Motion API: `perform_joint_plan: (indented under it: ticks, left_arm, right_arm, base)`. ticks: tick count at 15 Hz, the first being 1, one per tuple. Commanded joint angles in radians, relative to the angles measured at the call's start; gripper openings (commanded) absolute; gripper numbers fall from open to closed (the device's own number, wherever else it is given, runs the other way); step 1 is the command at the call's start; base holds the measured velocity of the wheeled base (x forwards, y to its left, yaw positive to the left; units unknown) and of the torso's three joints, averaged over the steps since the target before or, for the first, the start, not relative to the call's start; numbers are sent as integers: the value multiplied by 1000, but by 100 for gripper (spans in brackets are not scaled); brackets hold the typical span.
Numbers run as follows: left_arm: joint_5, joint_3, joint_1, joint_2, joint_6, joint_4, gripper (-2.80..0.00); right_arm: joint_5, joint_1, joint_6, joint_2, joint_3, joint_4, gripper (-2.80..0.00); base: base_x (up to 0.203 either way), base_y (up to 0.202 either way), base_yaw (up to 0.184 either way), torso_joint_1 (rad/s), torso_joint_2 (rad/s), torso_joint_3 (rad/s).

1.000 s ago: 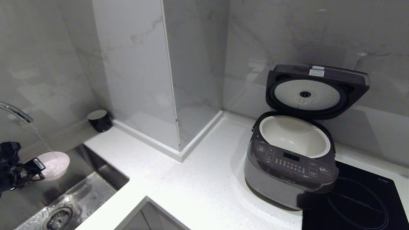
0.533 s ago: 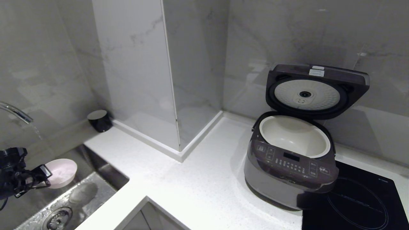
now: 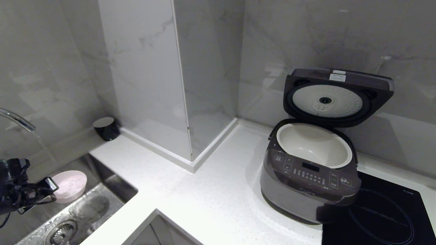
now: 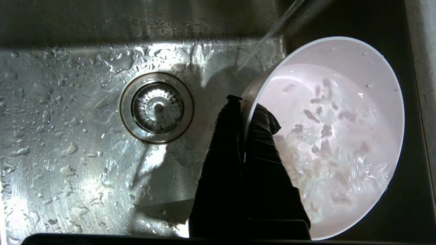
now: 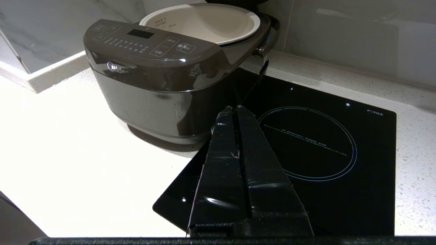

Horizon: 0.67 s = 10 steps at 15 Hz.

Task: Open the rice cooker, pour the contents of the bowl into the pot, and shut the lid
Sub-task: Fill a bowl with water from the tap

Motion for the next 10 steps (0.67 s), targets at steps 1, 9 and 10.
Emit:
perform_joint_plan:
  ticks: [1,9,10]
  left_arm:
    - [0,17,-5,-17,-3,-4,-280]
    - [-34,102,-65,-61,-41,-3,-280]
    - [-35,113,-75,-75,-44,-3,-280]
  right_arm:
    - [0,0,0,0,0,1,-280]
    - [0,0,0,0,0,-1,-280]
    - [0,0,0,0,0,1,-280]
  base:
    - [0,0,0,0,0,0]
    - [0,0,0,0,0,0]
    - [0,0,0,0,0,0]
